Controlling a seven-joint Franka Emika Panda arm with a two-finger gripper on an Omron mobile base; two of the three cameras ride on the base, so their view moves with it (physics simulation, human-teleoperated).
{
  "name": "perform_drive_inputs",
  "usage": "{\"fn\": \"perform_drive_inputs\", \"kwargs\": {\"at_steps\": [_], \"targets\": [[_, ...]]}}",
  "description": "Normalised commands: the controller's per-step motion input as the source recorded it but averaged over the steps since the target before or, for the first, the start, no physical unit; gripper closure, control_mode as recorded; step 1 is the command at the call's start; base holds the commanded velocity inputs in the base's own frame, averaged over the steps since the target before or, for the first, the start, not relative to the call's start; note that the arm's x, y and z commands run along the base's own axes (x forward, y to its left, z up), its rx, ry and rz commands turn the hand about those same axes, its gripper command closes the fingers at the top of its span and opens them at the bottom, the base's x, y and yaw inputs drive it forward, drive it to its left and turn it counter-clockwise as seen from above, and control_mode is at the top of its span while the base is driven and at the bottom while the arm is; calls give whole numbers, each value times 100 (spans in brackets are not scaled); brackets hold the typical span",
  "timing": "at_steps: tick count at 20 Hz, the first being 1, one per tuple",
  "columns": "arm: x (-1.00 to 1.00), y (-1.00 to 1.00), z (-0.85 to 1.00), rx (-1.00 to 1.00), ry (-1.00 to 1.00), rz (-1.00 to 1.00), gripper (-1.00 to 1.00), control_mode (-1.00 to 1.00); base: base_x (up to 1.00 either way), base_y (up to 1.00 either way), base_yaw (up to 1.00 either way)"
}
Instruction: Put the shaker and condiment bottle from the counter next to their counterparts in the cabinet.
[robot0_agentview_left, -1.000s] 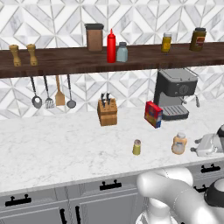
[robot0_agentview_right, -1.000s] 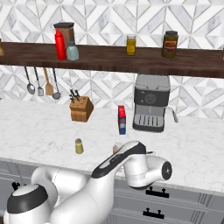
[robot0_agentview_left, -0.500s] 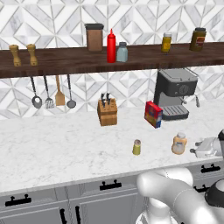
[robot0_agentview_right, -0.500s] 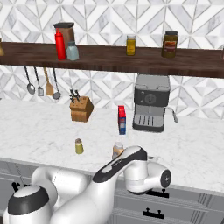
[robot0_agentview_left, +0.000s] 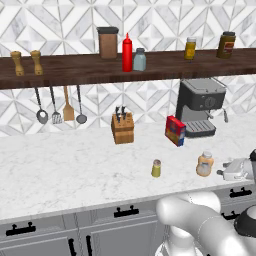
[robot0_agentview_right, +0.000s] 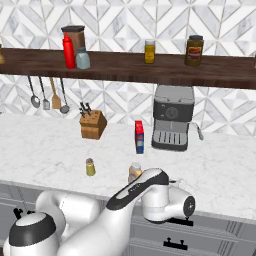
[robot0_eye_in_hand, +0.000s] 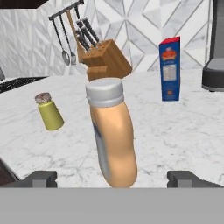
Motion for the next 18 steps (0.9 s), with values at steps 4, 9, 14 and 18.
{"fn": "perform_drive_inputs", "kwargs": {"at_steps": [4,9,14,18], "targets": [[0,0,0,2,0,0,-100,-100,0,0,0],[0,0,0,0,0,-1,-100,-100,0,0,0],[7,1,0,0,0,-1,-100,-100,0,0,0],[40,10,-1,0,0,0,-100,-100,0,0,0]]}}
